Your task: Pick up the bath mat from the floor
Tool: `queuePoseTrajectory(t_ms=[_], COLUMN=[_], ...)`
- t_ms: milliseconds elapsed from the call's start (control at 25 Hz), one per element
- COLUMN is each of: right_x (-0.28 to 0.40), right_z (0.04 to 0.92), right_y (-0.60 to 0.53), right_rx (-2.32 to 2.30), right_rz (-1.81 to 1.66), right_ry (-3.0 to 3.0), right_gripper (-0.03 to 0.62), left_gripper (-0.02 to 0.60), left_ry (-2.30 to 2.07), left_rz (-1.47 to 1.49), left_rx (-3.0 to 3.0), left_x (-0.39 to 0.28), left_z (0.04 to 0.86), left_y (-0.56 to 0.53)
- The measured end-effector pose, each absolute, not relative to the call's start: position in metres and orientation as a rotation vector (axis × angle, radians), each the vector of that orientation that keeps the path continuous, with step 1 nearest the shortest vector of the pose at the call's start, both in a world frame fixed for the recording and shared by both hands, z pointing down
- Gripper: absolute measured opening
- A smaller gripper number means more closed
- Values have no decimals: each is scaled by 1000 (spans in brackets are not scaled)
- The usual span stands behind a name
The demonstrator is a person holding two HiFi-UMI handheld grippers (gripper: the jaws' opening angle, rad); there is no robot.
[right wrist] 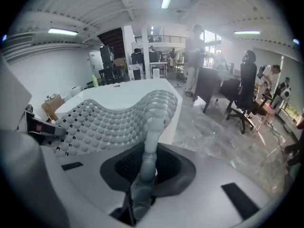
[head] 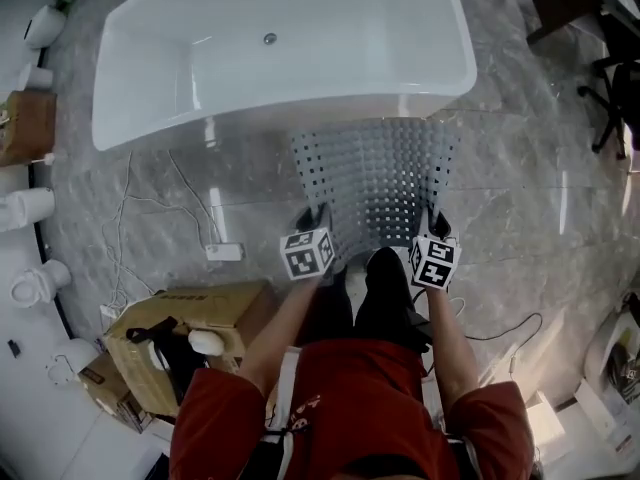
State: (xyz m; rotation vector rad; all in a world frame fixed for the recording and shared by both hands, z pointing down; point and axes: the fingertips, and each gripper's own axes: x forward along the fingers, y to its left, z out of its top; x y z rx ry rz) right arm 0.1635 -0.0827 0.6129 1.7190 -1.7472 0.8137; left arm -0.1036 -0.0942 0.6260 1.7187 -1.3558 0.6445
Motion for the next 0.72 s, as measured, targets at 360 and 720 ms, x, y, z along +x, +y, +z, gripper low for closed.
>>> queuePoseTrajectory(t_ms=[360,720], right_x=[143,129], right_z=[489,352], right_y=[-122,-174], right_rx=[1863,2039], right_rz=[607,272], right_ry=[-1862,-2022], right_gripper=[67,67], left_gripper=[95,87], left_ry=[-1442,-1601], left_rz=[553,318], left_rx=[1903,2089], left_x=[-121,-133], left_z=[507,380], left_y=[-140,-188])
